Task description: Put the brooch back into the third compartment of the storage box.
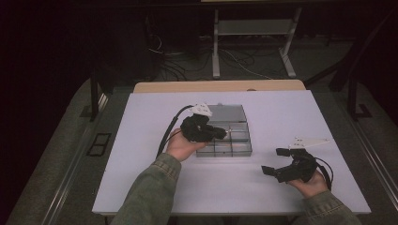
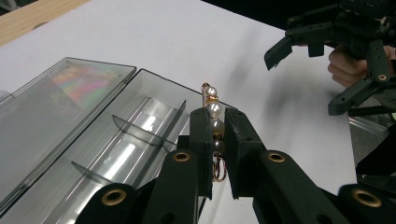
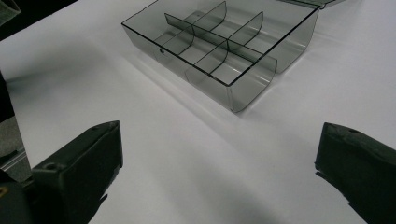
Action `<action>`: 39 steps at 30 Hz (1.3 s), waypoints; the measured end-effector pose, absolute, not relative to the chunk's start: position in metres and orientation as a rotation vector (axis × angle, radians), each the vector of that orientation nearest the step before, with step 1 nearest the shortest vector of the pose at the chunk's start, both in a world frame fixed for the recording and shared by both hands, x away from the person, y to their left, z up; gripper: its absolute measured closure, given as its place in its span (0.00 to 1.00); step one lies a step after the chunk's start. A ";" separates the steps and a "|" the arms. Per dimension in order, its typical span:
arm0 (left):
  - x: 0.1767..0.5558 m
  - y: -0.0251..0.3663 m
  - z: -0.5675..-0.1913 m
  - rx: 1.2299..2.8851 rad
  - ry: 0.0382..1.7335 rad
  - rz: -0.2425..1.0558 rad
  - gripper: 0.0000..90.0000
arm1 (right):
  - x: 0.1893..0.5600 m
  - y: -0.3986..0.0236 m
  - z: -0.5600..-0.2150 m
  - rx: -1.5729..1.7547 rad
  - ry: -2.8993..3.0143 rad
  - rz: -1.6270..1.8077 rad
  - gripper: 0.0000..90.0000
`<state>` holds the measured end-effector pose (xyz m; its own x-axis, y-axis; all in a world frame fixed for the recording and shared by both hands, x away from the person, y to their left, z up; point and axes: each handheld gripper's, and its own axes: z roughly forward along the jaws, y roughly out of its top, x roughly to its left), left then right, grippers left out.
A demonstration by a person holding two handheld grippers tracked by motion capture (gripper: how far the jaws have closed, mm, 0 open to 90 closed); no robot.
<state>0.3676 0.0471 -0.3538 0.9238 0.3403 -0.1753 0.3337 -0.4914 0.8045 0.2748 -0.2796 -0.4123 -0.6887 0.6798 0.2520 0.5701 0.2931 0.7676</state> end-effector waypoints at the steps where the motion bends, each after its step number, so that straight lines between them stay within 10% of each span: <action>1: 0.368 0.046 -0.355 2.120 0.480 0.007 0.90 | 0.275 -0.280 -0.412 1.178 2.425 1.359 0.01; 39: 0.391 0.009 -0.398 2.176 0.524 -0.082 0.90 | 0.274 -0.278 -0.413 1.153 2.434 1.349 0.01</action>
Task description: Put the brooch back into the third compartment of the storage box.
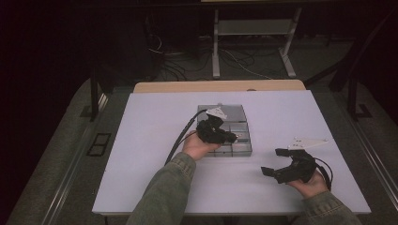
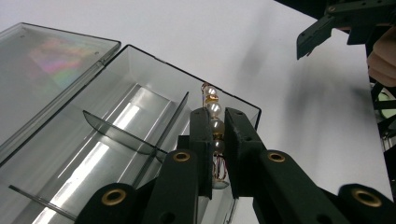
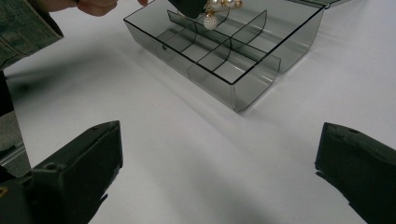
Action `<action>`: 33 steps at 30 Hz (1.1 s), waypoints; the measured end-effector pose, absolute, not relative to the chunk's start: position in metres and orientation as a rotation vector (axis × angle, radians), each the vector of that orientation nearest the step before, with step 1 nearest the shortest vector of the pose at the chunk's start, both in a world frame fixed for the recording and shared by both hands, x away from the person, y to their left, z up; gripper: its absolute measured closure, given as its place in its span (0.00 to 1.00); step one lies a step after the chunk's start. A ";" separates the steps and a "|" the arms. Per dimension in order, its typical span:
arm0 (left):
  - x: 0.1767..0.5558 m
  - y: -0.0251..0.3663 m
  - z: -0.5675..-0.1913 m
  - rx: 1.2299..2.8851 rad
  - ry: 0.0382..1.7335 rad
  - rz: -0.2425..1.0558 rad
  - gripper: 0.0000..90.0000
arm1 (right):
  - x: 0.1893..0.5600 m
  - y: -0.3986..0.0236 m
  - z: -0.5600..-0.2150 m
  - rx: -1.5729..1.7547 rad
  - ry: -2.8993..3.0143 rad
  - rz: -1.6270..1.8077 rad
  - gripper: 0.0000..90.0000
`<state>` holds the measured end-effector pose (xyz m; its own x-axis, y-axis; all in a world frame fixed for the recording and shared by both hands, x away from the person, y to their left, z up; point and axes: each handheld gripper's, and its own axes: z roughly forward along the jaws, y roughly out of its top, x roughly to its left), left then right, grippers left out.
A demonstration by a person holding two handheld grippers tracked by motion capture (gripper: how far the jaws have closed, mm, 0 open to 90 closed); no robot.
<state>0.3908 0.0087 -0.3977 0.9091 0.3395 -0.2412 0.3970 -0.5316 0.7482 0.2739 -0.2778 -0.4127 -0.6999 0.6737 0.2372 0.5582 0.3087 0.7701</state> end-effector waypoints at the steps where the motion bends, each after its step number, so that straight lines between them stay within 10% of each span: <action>1: 0.390 0.008 -0.399 2.178 0.536 -0.091 0.90 | 0.274 -0.278 -0.413 1.152 2.433 1.350 0.01; 33: 0.398 -0.011 -0.417 2.231 0.610 -0.155 0.82 | 0.273 -0.276 -0.412 1.141 2.435 1.336 0.01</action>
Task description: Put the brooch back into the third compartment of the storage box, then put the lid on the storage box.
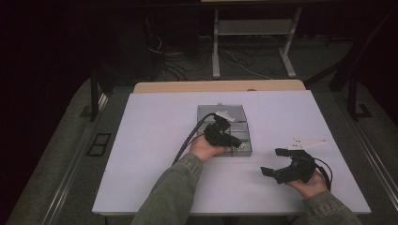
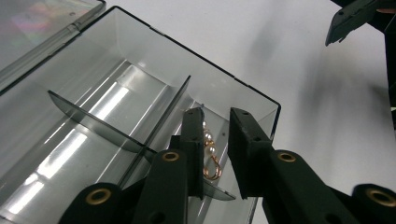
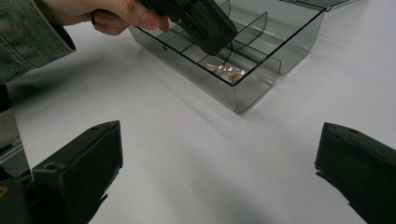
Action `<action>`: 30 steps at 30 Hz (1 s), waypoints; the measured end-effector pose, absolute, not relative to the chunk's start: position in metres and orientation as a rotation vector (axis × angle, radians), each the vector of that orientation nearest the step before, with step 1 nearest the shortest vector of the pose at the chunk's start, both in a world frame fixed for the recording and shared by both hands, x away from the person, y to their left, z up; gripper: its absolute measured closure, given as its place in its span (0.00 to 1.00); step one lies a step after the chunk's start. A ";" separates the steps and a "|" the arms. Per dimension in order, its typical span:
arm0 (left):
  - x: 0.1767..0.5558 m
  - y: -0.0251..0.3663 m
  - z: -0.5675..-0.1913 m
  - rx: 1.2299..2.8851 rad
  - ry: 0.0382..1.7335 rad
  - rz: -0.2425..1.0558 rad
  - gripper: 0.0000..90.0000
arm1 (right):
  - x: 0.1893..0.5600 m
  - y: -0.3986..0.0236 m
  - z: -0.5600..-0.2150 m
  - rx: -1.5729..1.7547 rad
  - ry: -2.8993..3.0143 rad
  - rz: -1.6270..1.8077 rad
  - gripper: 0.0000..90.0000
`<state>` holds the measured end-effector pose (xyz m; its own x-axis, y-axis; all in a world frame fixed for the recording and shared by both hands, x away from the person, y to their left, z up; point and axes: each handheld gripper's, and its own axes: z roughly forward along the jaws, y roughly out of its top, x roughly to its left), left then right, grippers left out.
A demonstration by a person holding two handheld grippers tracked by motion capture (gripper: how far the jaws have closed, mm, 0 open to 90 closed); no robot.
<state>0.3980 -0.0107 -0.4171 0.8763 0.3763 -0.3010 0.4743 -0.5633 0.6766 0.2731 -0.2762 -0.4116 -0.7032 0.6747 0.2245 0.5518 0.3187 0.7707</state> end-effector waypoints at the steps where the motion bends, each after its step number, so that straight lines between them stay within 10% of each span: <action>1: 0.398 -0.010 -0.416 2.230 0.605 -0.151 0.81 | 0.273 -0.276 -0.412 1.142 2.435 1.337 0.01; 30: 0.395 0.034 -0.382 2.093 0.704 -0.097 0.13 | 0.285 -0.277 -0.407 1.186 2.425 1.343 0.01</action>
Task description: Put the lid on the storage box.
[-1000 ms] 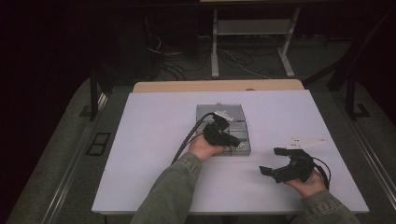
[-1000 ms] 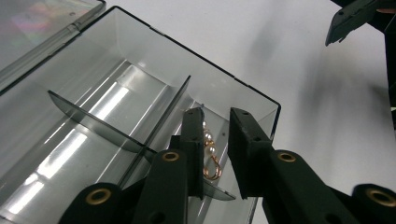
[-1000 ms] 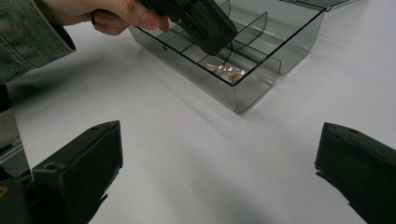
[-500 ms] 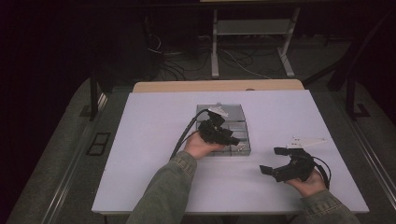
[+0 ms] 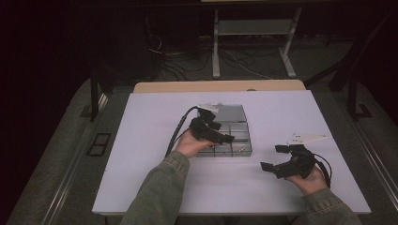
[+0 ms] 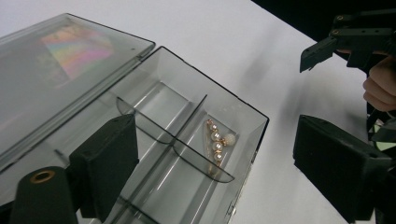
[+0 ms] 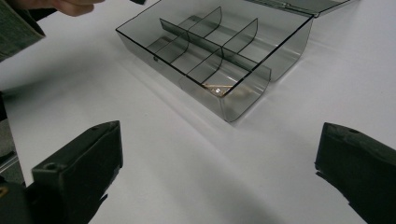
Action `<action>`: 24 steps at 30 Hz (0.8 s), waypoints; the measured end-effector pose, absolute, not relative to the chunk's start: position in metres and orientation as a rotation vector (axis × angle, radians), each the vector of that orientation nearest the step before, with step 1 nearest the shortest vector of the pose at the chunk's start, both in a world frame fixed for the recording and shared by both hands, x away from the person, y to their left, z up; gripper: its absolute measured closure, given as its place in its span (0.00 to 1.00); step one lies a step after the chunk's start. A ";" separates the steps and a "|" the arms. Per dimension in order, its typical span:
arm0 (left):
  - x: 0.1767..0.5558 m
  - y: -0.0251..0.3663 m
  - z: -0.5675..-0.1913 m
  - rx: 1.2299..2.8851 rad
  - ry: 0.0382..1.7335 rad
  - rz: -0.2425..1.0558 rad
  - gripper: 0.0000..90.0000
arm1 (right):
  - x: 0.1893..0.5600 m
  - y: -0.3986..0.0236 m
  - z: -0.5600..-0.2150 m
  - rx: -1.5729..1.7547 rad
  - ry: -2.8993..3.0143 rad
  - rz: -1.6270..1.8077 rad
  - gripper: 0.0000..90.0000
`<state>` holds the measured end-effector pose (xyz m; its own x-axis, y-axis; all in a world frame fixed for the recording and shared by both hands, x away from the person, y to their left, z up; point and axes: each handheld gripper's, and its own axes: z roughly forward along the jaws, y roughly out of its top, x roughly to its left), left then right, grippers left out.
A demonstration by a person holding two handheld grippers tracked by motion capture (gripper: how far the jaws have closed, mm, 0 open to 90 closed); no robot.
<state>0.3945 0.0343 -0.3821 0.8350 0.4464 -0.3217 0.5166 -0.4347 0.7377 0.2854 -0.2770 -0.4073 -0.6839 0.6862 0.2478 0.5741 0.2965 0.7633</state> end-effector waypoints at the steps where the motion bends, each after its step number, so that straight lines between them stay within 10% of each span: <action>1: 0.395 0.036 -0.381 2.087 0.705 -0.096 0.10 | 0.287 -0.277 -0.407 1.186 2.427 1.342 0.01; 24: 0.406 0.067 -0.367 2.004 0.786 -0.041 0.00 | 0.318 -0.274 -0.387 1.201 2.426 1.365 0.01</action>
